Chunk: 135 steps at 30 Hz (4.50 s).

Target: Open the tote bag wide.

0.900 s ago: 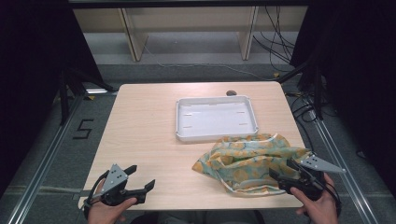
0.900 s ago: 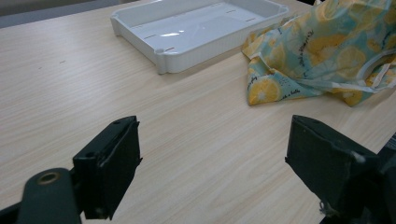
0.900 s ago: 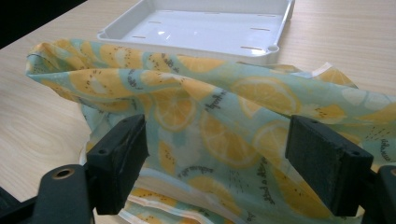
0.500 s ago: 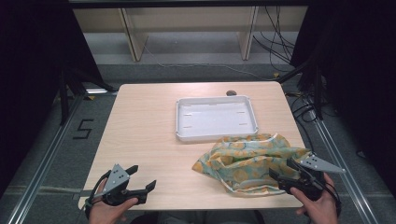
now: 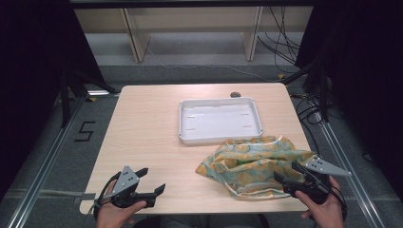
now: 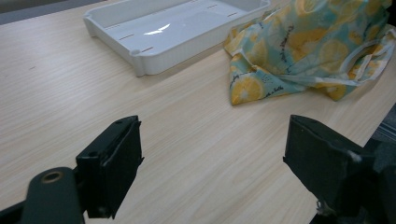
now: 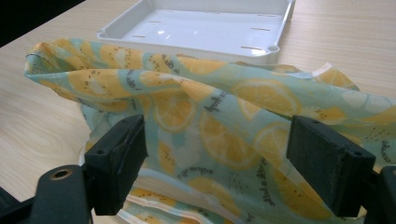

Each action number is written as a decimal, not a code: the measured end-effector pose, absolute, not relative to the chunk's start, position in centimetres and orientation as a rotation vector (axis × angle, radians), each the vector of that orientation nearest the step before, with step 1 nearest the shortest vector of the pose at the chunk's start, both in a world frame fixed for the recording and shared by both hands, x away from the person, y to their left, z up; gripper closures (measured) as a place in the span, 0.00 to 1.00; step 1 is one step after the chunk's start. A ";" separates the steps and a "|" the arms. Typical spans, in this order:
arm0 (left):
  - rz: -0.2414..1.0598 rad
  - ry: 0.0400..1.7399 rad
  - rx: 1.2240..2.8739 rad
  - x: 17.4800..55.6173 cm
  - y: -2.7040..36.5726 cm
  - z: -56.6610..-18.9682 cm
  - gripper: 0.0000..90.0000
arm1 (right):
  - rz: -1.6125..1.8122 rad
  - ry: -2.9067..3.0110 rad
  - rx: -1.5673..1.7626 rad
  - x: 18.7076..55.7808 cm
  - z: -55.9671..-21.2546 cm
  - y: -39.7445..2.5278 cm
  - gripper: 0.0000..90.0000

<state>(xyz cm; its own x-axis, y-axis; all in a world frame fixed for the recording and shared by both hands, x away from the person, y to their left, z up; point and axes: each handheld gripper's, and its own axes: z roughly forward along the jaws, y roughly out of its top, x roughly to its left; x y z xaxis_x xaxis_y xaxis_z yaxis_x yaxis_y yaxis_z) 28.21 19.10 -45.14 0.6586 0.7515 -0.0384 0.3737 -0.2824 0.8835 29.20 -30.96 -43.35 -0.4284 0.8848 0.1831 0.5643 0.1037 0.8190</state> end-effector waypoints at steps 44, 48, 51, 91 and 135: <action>0.346 0.577 2.002 34.0 5.3 -46.9 0.21 | 1.284 2.026 1.402 29.3 -43.6 -31.0 0.24; 0.359 0.553 2.006 34.4 4.3 -47.2 0.21 | 1.271 2.034 1.354 29.6 -43.7 -31.3 0.24; 0.367 0.543 2.033 34.8 3.8 -47.3 0.23 | 1.282 2.030 1.390 29.4 -43.6 -31.1 0.24; 0.341 0.420 2.108 35.2 9.2 -45.6 0.98 | 1.274 2.056 1.382 29.3 -43.5 -31.0 0.25; 0.379 0.730 2.080 31.3 15.9 -42.0 0.36 | 1.309 2.171 1.281 30.2 -42.9 -29.3 0.19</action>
